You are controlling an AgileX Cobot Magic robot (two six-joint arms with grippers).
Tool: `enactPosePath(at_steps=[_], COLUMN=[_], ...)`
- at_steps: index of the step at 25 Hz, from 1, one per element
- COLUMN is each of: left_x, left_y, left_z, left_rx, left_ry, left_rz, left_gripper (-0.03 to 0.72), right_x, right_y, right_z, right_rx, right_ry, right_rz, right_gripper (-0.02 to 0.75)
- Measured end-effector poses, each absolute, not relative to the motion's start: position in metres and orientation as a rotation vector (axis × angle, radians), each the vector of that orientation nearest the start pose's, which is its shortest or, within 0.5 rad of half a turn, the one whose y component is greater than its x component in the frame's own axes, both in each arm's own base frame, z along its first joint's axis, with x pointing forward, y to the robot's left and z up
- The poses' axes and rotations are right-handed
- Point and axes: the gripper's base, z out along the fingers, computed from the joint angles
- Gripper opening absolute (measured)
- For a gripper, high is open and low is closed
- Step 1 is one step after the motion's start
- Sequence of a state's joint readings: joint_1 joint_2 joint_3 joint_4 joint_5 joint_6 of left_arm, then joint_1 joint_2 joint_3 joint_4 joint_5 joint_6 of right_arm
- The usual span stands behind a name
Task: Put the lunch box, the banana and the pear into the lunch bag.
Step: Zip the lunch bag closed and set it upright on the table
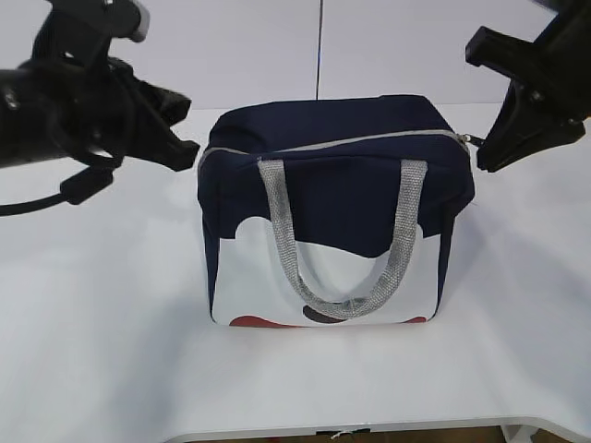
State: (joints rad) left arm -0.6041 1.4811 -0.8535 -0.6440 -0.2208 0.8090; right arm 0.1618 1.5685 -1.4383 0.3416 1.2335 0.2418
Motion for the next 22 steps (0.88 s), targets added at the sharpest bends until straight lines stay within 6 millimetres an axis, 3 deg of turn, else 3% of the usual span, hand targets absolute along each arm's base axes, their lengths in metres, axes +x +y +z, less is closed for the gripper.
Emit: enactPosePath(at_steps=[3, 6, 13, 22], left_x=[0.260, 0.249, 0.231, 0.233], left_y=[-0.178, -0.188, -0.219, -0.243], left_z=[0.288, 0.294, 0.294, 0.333], left_rx=[0.818, 0.968, 1.154, 1.201], left_ry=[1.654, 1.541, 1.514, 1.540], left_rz=[-0.096, -0.052, -0.120, -0.225], left_gripper=[0.002, 0.055, 0.293, 0.329], right_x=[0.310, 0.312, 0.312, 0.312], right_y=[0.082, 0.084, 0.085, 0.085], right_z=[0.331, 0.328, 0.328, 0.328], right_rx=[0.226, 0.235, 0.169, 0.105], right_ry=[2.872, 2.881, 2.878, 2.873], right_rz=[0.613, 0.635, 0.643, 0.636], right_gripper=[0.018, 0.018, 0.018, 0.018])
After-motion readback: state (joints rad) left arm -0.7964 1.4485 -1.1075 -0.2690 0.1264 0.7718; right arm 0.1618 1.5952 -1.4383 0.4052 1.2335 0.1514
